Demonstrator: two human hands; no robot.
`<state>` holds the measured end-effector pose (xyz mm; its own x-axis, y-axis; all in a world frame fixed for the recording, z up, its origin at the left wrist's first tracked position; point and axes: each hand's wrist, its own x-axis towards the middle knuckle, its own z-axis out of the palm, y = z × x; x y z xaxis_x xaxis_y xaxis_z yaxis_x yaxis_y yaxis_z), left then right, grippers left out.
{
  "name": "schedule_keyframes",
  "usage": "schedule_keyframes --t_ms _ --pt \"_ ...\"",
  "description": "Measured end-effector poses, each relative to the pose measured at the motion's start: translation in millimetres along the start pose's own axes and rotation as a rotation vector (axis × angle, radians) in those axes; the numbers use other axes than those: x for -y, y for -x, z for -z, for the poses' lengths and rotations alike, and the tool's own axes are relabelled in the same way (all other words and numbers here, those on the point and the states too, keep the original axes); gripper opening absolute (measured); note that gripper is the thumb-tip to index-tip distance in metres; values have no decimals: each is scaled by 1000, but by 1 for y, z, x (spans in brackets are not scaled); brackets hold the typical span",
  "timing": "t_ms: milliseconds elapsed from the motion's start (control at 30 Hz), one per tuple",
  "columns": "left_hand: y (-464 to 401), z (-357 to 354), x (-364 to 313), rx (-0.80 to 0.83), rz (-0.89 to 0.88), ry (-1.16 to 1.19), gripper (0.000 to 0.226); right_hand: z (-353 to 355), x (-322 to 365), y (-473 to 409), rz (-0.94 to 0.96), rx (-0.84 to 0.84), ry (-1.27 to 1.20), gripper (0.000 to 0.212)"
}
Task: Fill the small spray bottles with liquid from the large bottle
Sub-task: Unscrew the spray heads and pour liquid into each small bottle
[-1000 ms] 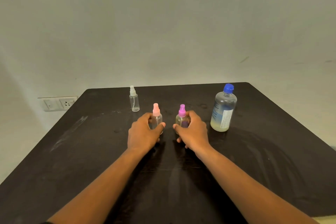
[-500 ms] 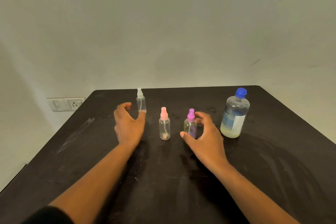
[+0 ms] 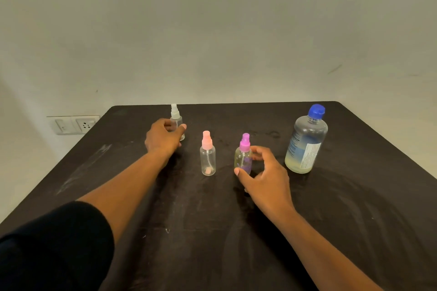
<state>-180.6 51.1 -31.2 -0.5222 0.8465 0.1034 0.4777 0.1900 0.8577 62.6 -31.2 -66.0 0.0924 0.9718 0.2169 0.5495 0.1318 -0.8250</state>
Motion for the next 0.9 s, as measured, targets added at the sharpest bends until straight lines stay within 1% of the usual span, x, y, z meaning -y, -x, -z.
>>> schedule_keyframes --t_ms 100,267,367,533,667,733,767,833,867,900 --pt "10 8 4 -9 -37 5 35 1 -1 1 14 7 30 50" --pt "41 27 12 21 -134 -23 37 5 2 4 21 25 49 46" --pt "59 38 22 39 -176 -6 32 6 4 5 6 21 41 44" --pt "80 48 40 24 -154 28 19 4 4 6 15 6 9 43" --pt "89 50 45 3 -150 35 19 2 0 7 14 -4 -25 46" --pt "93 49 44 6 -160 13 23 1 0 6 6 -11 -44 50" --pt "96 49 43 7 -161 6 29 1 -1 6 4 -12 -53 53" --pt "101 50 39 -23 -174 -19 53 1 -1 6 -5 -3 -74 60" --pt "105 52 37 -70 -187 -28 63 3 -1 7 -10 3 -85 65" --pt "110 53 33 -132 -210 -19 67 5 0 8 -13 8 -94 69"
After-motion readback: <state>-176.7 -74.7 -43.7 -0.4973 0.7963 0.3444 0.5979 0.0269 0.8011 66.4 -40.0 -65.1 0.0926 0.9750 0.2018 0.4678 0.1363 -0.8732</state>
